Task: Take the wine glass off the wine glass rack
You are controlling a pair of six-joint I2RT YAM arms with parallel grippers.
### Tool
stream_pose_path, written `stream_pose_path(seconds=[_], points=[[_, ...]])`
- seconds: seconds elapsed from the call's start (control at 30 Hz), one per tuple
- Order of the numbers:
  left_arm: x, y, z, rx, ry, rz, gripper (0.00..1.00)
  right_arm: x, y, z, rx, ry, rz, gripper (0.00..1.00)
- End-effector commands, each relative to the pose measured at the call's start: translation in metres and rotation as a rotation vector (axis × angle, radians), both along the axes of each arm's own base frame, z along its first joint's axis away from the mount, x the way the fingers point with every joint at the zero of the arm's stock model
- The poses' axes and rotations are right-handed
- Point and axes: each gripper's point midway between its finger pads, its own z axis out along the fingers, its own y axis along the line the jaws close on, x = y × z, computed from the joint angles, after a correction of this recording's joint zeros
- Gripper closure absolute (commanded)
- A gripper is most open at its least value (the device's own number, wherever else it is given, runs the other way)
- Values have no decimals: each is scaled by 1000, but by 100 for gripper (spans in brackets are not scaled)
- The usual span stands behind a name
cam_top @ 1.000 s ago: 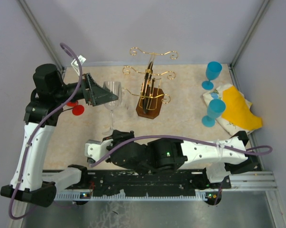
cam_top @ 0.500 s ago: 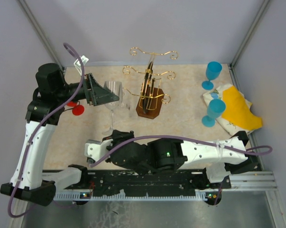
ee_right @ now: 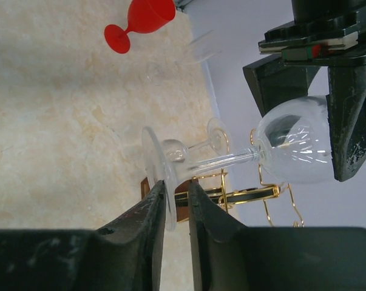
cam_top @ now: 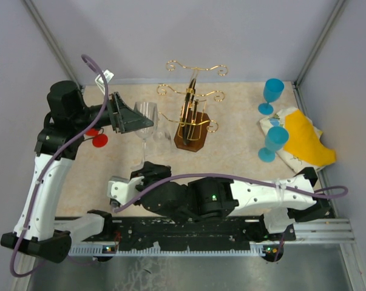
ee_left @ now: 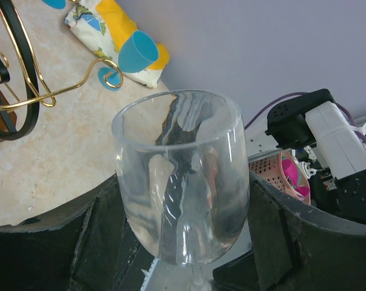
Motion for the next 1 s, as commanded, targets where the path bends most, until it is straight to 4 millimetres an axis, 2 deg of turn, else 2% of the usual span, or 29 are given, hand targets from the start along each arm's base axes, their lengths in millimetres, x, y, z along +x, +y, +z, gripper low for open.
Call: stream_pose_path(seconds=[0.0,0.17,0.27,0.43,0.6,0.83,0.97], points=[[-1,-3,8,-29,-34,-7,53,8,-5,27,76,-56,-39,71],[7,-2,4,-19,-38,33,54,11,-9,32,110,-64,-67,12],[15,0,1,-5,-47,70,55,11,-10,32,117,-58,-77,1],[34,4,-3,28,-87,142,54,12,-16,30,123,-38,-97,1],[62,16,0,108,-177,265,53,12,-27,27,153,23,-124,1],[99,50,8,247,-353,496,52,13,-52,14,224,131,-184,1],[117,62,8,310,-411,572,50,11,-63,10,271,192,-194,1]])
